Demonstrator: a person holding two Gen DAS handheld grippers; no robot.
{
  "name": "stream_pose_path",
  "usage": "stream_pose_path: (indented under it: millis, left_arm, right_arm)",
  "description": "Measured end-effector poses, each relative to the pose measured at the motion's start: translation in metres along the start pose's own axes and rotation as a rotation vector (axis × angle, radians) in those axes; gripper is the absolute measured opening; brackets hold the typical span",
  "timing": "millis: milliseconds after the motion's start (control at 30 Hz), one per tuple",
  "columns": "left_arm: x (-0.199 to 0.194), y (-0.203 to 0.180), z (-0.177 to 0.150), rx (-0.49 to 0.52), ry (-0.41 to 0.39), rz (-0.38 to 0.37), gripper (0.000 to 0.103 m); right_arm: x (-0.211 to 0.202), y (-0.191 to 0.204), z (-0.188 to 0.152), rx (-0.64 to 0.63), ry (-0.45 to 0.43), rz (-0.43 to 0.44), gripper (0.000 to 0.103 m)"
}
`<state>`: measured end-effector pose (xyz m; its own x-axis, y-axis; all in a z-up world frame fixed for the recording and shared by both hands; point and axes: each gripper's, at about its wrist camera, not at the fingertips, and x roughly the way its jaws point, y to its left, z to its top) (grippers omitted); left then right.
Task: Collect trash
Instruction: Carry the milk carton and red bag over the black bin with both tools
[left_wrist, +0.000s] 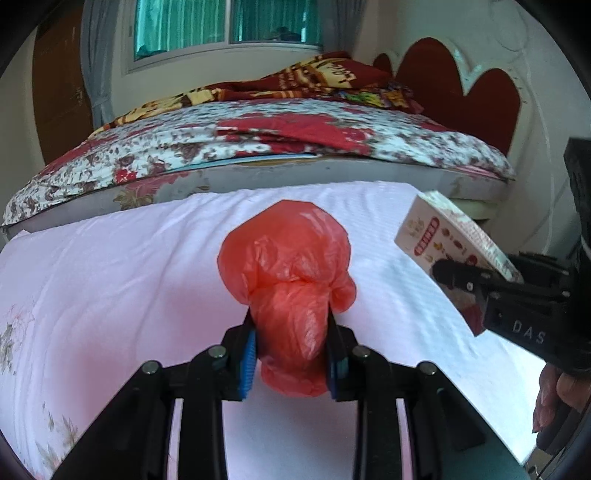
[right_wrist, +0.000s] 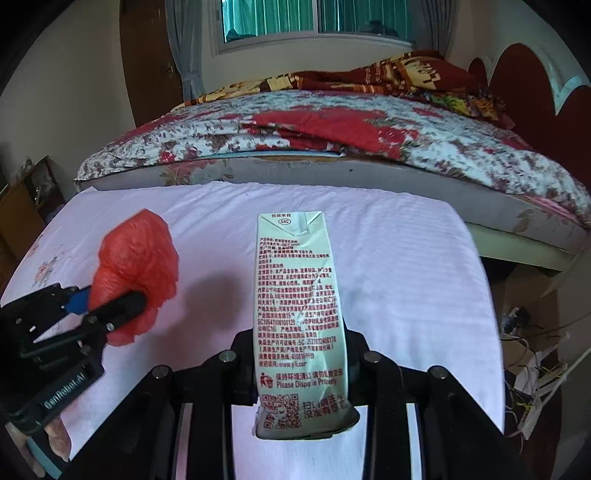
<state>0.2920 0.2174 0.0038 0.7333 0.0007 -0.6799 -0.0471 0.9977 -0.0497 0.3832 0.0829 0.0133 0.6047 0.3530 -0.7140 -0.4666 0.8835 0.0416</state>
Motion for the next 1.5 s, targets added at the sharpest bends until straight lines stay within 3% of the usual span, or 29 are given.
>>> stream_pose_path:
  millis: [700,1500]
  left_arm:
    - [-0.102,-0.088,-0.056,0.111,-0.073,-0.112,0.03]
    - [-0.142,-0.216,-0.107,0.27,-0.086,-0.284,0.03]
  right_arm:
    - [-0.164,-0.018,-0.093,0.043,-0.094,-0.083,0.032]
    - [-0.276,-0.105,-0.212,0.14,-0.141,-0.2,0.032]
